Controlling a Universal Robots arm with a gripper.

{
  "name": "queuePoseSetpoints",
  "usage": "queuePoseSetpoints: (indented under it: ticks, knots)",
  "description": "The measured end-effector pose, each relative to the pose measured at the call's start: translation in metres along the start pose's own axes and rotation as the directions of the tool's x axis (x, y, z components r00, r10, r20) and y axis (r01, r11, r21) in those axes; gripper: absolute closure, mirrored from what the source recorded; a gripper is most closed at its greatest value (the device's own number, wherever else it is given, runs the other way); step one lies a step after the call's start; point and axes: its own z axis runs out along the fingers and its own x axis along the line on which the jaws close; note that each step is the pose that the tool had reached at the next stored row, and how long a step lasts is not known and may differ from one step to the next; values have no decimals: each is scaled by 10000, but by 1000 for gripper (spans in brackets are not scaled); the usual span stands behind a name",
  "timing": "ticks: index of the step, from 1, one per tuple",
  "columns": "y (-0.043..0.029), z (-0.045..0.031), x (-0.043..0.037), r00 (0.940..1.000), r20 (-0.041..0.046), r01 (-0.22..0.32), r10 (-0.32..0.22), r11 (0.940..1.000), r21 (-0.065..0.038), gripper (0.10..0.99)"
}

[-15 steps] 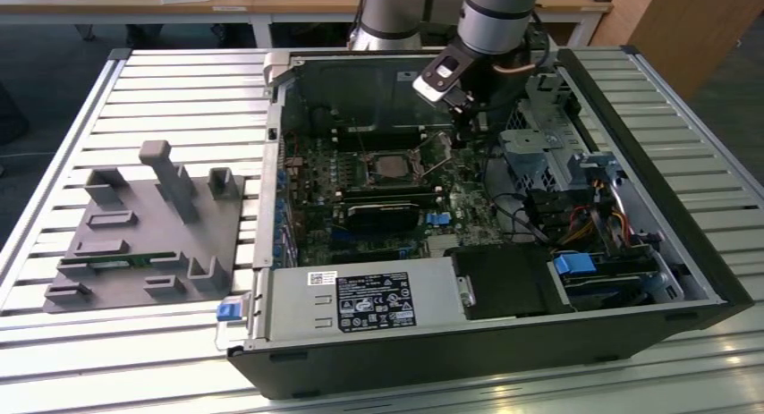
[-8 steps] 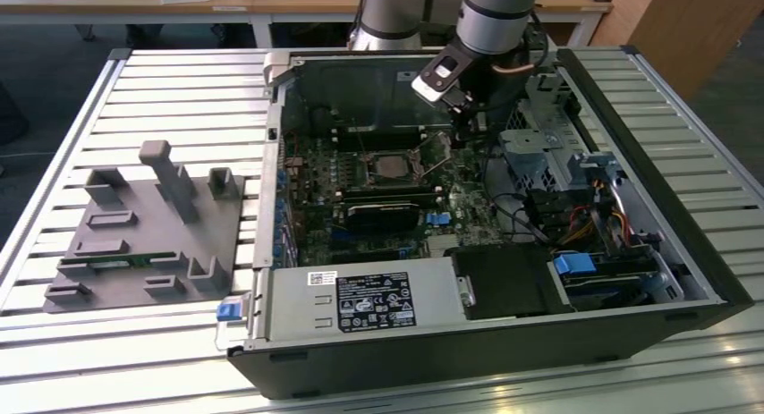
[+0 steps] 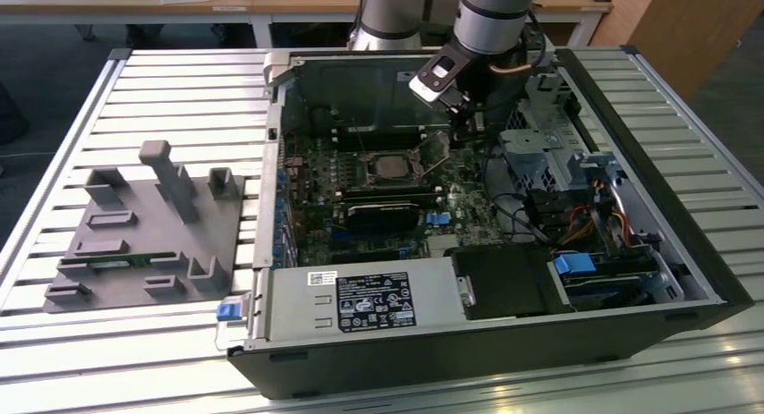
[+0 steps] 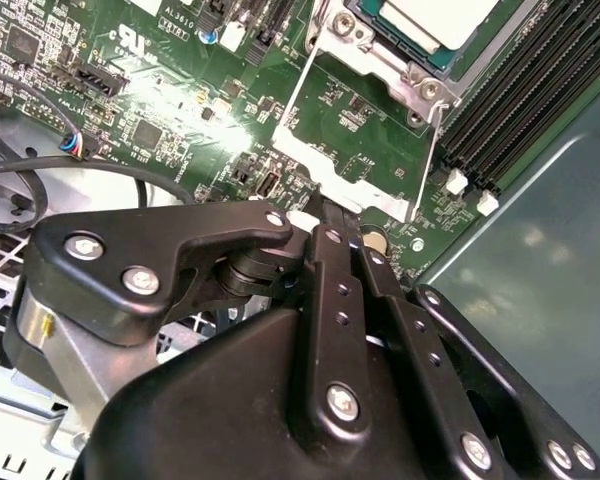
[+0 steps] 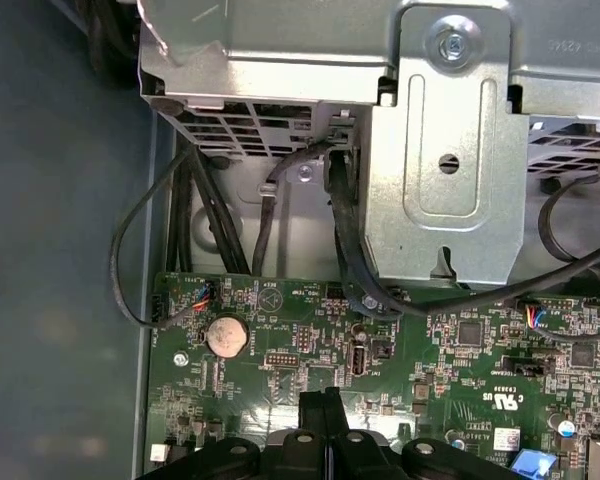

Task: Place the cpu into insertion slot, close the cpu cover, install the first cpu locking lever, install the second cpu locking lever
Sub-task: 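Close the cpu cover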

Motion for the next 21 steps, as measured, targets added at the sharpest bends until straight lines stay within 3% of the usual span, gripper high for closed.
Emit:
queuePoseSetpoints:
  ticks: [5, 7, 17, 21]
  knots:
    - [-24, 0, 1, 10000, 0, 1, -1, 10000, 0, 965]
    - [-114, 0, 4, 10000, 0, 0, 0, 10000, 0, 965]
    - [-124, 0, 5, 10000, 0, -2, 2, 10000, 0, 965]
    - [-161, 0, 6, 10000, 1, 0, 0, 10000, 0, 965]
